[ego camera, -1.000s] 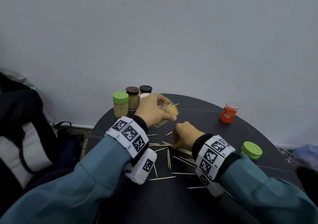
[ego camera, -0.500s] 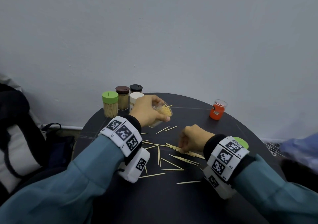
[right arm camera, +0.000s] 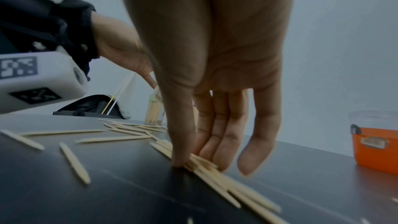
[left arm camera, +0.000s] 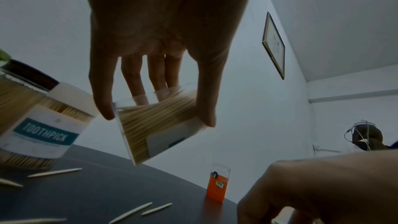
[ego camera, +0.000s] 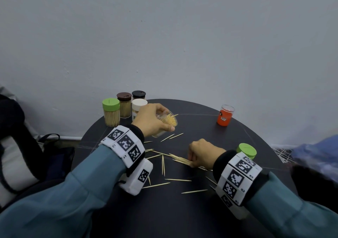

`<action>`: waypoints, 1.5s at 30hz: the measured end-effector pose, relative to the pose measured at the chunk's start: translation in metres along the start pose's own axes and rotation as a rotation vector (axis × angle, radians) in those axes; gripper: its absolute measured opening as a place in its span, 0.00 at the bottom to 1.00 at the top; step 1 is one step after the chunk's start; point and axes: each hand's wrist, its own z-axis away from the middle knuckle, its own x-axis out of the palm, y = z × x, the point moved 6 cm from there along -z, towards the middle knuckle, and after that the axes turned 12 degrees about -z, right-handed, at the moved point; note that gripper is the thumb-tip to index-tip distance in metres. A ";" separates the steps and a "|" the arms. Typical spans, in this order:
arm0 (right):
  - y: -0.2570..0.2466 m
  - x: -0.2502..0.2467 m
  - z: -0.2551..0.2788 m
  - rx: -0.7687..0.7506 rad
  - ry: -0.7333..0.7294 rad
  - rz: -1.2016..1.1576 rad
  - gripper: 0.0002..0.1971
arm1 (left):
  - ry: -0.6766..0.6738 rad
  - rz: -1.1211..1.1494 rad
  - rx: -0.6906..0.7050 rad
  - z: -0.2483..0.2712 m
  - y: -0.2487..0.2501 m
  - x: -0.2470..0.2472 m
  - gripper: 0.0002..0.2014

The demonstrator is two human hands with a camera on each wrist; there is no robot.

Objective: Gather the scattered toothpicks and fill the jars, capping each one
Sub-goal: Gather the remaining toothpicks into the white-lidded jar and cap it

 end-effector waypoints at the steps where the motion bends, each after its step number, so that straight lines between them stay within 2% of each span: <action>1: 0.000 0.000 -0.001 0.006 -0.004 0.003 0.11 | -0.003 -0.003 0.001 0.000 0.000 0.000 0.28; 7: -0.004 0.005 -0.003 0.051 -0.064 0.130 0.16 | -0.007 -0.008 0.000 0.000 -0.001 0.001 0.29; 16: -0.002 0.004 -0.002 0.027 -0.038 0.181 0.15 | -0.008 -0.014 -0.001 0.001 0.000 0.002 0.28; 27: 0.009 -0.025 0.003 -0.038 0.118 -0.042 0.11 | -0.025 -0.018 0.006 0.001 0.002 0.002 0.28; 33: 0.010 -0.039 0.009 -0.116 0.172 -0.173 0.07 | -0.028 -0.014 0.005 0.001 0.001 0.002 0.29; 37: 0.005 -0.052 0.016 -0.189 0.189 -0.268 0.02 | -0.028 -0.015 -0.002 -0.001 0.000 0.003 0.28; 42: 0.003 -0.076 0.026 -0.220 0.258 -0.319 0.07 | -0.024 -0.023 0.002 -0.002 -0.001 0.004 0.30; 45: 0.001 -0.095 0.030 -0.225 0.343 -0.304 0.05 | -0.030 -0.018 0.002 -0.003 -0.002 0.004 0.29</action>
